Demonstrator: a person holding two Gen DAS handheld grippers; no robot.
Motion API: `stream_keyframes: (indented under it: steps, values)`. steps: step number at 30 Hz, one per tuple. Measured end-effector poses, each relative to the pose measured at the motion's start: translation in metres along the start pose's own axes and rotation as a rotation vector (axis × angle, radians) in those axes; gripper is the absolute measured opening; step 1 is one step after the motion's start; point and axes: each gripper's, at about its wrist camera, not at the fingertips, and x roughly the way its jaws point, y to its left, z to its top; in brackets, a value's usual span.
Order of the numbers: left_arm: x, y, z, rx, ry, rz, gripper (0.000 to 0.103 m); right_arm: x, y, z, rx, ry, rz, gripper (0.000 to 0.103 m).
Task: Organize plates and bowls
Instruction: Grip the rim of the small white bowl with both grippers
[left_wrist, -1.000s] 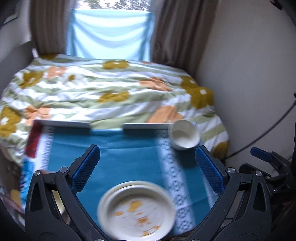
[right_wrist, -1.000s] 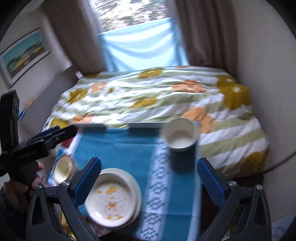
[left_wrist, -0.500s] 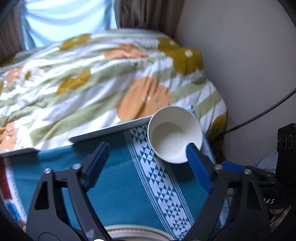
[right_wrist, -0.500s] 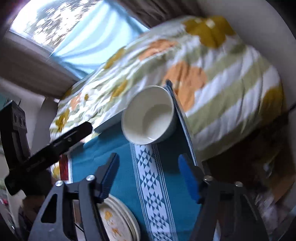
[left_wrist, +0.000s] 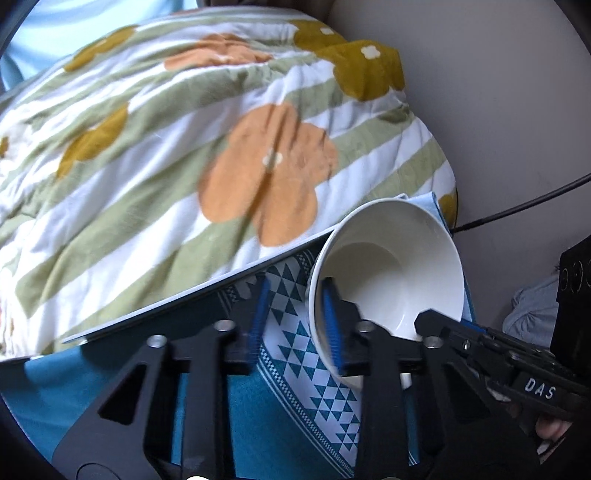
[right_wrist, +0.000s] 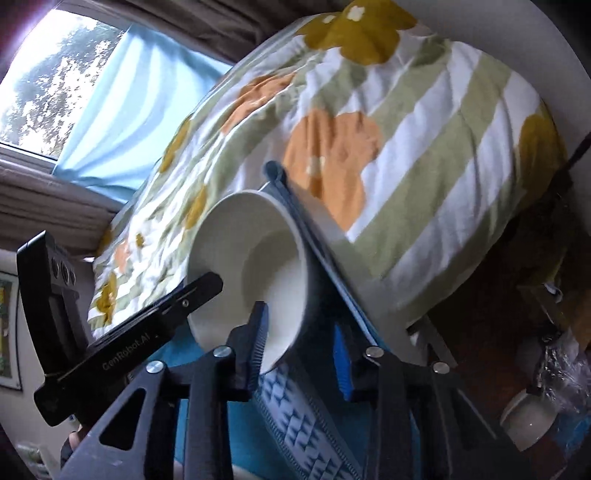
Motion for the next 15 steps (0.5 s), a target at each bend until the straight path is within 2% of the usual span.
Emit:
stream_keyframes:
  steps: [2, 4, 15]
  values:
    - [0.004, 0.001, 0.0, -0.002, 0.01, -0.033, 0.011, 0.002, -0.001, 0.001, 0.016, -0.006, -0.01, 0.019]
    - [0.006, -0.002, 0.0, 0.008, 0.013, -0.048, 0.006, 0.004, -0.002, 0.004, 0.022, -0.012, -0.013, 0.018]
    - [-0.006, -0.015, -0.007, 0.045, 0.008, 0.005, 0.006, -0.001, 0.003, 0.005, -0.028, -0.02, -0.03, 0.017]
